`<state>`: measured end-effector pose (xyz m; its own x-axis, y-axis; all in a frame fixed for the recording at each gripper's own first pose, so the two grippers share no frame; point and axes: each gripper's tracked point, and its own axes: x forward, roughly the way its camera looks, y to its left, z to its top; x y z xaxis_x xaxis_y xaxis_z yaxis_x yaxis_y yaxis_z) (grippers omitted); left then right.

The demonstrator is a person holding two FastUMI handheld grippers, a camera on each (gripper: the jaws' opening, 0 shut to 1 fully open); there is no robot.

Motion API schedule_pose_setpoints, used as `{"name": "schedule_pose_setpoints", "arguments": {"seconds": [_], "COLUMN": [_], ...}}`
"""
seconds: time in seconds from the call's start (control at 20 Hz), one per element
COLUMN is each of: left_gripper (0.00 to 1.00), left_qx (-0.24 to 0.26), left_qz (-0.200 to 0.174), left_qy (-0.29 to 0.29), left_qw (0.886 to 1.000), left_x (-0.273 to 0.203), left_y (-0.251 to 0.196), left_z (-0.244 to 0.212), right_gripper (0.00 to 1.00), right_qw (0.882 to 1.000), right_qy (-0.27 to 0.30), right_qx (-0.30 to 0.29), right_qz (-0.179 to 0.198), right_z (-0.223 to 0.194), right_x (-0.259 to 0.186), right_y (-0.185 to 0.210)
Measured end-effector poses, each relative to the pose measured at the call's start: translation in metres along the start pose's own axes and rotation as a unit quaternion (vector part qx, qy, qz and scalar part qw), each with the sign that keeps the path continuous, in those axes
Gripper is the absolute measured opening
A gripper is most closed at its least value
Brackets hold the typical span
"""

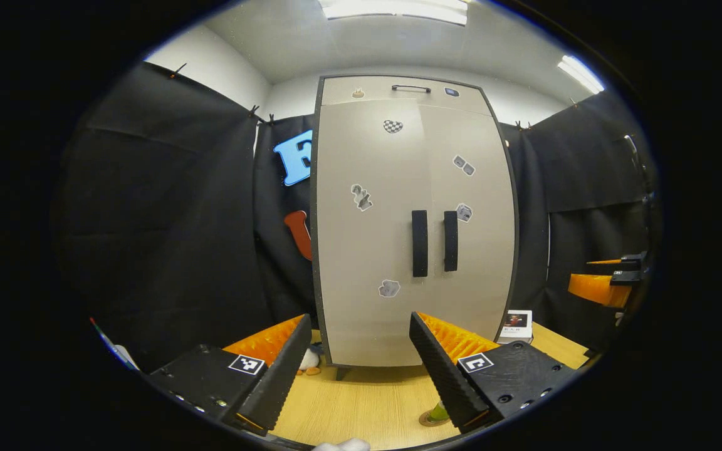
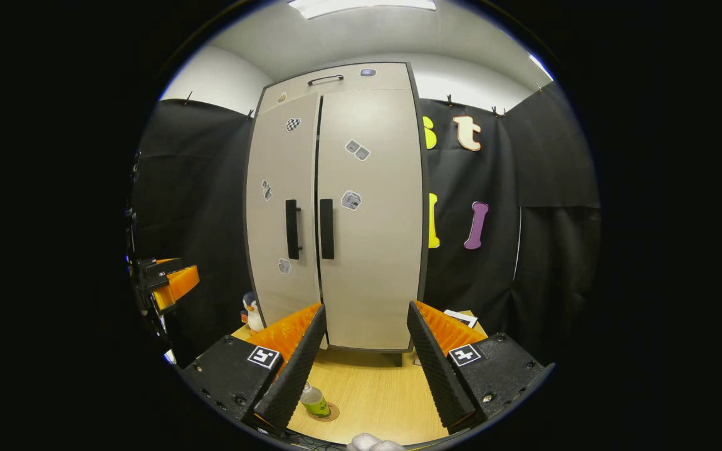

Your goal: Grasp the bottle in the cabinet with the left hand and place it on the coaster, then close the right door with the right hand and the left door with the left hand.

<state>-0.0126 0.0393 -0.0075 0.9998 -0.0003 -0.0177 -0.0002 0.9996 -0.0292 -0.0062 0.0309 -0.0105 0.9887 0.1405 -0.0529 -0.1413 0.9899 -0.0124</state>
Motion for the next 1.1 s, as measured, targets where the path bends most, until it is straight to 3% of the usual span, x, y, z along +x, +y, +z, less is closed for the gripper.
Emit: {"name": "schedule_pose_setpoints", "arguments": {"seconds": [1.1], "left_gripper": [0.96], "left_qx": [0.005], "left_qz": [-0.005], "left_qy": [0.0], "left_qw": [1.0], "left_x": [0.006], "left_y": [-0.009], "left_z": [0.002], "right_gripper": [0.8], "right_qw": [1.0], "right_qy": [-0.006], "right_qx": [0.005], "right_qz": [-0.001], "right_z": [0.003], "right_x": [-0.003], "right_y": [-0.008]}}
